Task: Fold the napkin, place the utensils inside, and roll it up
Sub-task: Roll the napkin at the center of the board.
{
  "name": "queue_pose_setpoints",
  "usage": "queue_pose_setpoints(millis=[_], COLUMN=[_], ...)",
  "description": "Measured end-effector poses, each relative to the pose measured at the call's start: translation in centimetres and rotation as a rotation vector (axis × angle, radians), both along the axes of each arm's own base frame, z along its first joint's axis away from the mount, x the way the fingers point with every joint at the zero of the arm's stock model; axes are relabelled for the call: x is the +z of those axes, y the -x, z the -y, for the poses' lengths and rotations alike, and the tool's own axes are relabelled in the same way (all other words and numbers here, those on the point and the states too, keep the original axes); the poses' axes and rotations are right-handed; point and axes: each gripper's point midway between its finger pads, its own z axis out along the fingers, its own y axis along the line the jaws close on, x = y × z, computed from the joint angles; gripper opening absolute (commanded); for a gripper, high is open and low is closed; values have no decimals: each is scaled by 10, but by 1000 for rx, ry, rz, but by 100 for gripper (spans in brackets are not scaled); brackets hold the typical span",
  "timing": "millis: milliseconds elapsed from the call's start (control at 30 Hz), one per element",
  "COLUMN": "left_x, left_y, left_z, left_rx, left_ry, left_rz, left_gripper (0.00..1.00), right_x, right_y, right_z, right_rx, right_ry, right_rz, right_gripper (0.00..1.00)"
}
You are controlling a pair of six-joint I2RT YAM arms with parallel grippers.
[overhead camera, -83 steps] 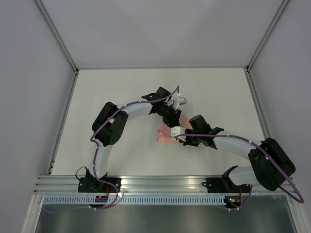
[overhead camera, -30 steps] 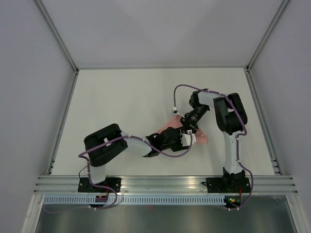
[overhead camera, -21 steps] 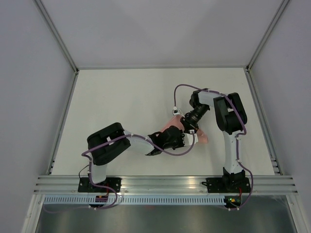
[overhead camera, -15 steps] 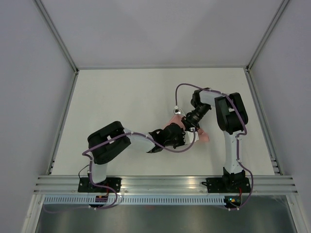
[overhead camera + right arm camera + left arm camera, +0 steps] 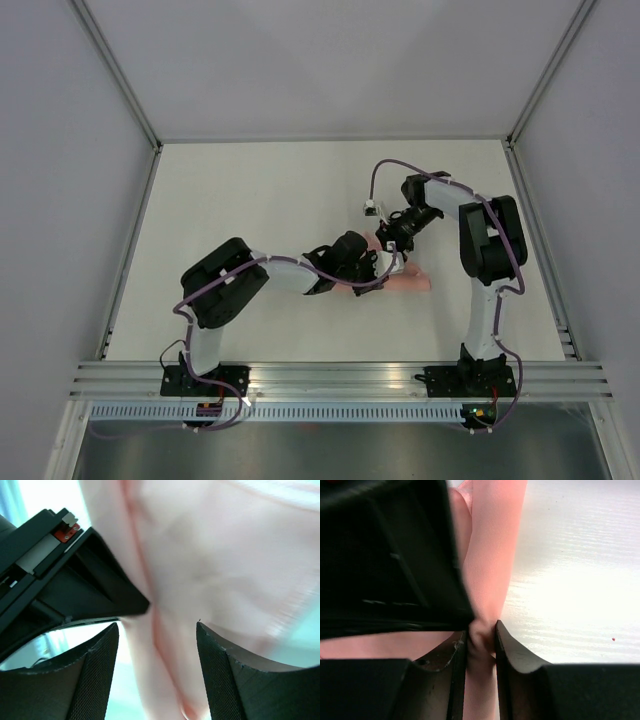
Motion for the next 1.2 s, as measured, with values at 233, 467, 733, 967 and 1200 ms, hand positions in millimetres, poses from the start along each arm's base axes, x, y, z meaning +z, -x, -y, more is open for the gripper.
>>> queue_pose_setpoints(millis=[233, 467, 733, 967, 1200], left_x=[-1, -2, -2, -3, -3], left_y=[-3, -11, -17, -18, -18], left_z=[0, -2, -2, -1, -2], left_rx=[-33, -56, -81, -81, -61], left_ry=[13, 45, 37, 26, 14], left_rz=[-134, -366, -611, -756, -807], left_gripper=[6, 13, 19, 20, 20], right_x=[23, 54, 56, 32, 21], right_y=[-47, -69, -32, 12, 29], right_z=[16, 56, 70, 49, 14], right_rx=[-179, -397, -415, -248, -72], right_ry=[-31, -62, -49, -7, 14], right_rz=[207, 396, 607, 781, 917], right_gripper=[70, 70, 75, 79, 79])
